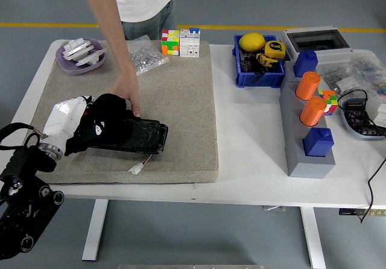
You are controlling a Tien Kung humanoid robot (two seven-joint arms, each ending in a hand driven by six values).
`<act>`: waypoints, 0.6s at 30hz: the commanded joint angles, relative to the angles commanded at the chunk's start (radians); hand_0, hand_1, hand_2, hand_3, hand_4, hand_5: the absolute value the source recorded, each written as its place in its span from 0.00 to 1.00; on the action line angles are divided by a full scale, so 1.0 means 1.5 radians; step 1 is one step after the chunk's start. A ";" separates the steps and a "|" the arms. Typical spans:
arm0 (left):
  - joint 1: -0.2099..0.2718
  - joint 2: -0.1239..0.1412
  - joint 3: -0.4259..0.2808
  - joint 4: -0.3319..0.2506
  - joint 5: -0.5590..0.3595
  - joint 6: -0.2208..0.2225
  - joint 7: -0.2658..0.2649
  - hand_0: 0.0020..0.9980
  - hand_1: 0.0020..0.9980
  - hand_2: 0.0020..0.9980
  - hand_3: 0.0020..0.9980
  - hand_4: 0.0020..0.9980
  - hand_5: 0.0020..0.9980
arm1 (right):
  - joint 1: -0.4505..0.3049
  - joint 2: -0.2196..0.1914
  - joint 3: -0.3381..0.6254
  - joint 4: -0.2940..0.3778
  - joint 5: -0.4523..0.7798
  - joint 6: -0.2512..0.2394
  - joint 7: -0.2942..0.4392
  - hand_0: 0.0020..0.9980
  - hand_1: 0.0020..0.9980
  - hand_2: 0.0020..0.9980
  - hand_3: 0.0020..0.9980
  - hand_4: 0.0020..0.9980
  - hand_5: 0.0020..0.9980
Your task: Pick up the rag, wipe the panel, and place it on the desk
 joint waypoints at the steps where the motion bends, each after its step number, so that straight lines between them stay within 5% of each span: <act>1: 0.001 0.000 -0.004 0.002 0.003 -0.001 0.001 0.26 0.24 0.53 0.47 0.09 0.00 | 0.000 0.000 0.001 0.000 -0.001 0.000 0.000 0.72 0.64 0.67 0.56 0.95 0.40; 18: 0.020 0.002 -0.070 0.031 0.015 0.018 0.001 0.26 0.25 0.52 0.46 0.07 0.00 | -0.001 -0.001 0.007 0.000 -0.007 0.000 0.000 0.72 0.64 0.67 0.56 0.95 0.40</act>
